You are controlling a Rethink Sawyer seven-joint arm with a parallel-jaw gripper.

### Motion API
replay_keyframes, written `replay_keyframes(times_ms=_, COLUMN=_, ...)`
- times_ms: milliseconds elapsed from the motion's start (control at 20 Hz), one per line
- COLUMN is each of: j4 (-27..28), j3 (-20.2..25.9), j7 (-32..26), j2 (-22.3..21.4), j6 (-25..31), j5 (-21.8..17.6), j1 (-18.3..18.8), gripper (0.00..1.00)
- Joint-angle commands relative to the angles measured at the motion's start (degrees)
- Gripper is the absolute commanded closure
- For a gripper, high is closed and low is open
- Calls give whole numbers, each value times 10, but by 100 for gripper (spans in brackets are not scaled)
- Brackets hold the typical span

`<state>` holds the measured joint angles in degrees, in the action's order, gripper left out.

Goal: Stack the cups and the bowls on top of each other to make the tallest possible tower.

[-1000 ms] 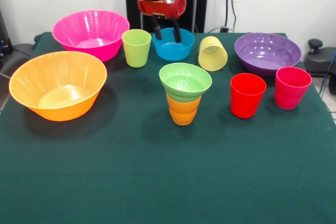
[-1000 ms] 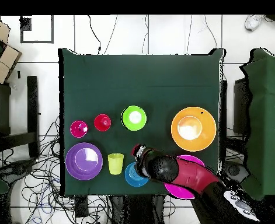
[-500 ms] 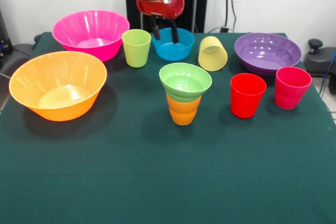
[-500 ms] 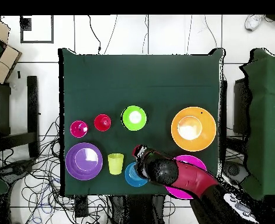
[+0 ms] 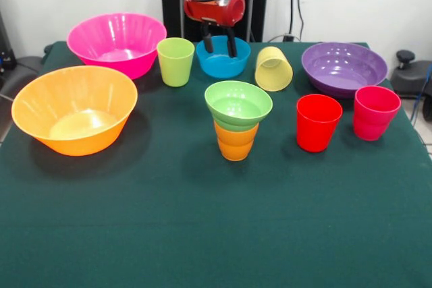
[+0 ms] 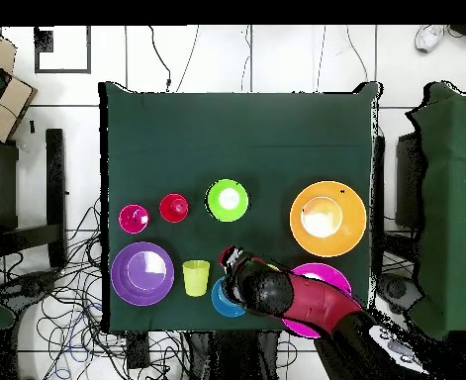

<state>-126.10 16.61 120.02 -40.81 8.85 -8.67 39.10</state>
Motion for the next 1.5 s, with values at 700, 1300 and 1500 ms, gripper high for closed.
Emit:
replay_keyframes(times_ms=700, j4=-2, j3=-22, j7=108, j2=55, j6=-69, j5=22, j1=-36, gripper=0)
replay_keyframes(times_ms=1300, j4=4, j3=-29, j7=112, j2=76, j6=-90, j5=25, j1=-48, gripper=0)
replay_keyframes(times_ms=1500, j4=4, j3=-31, j7=112, j2=77, j6=-91, j5=26, j1=-51, gripper=0)
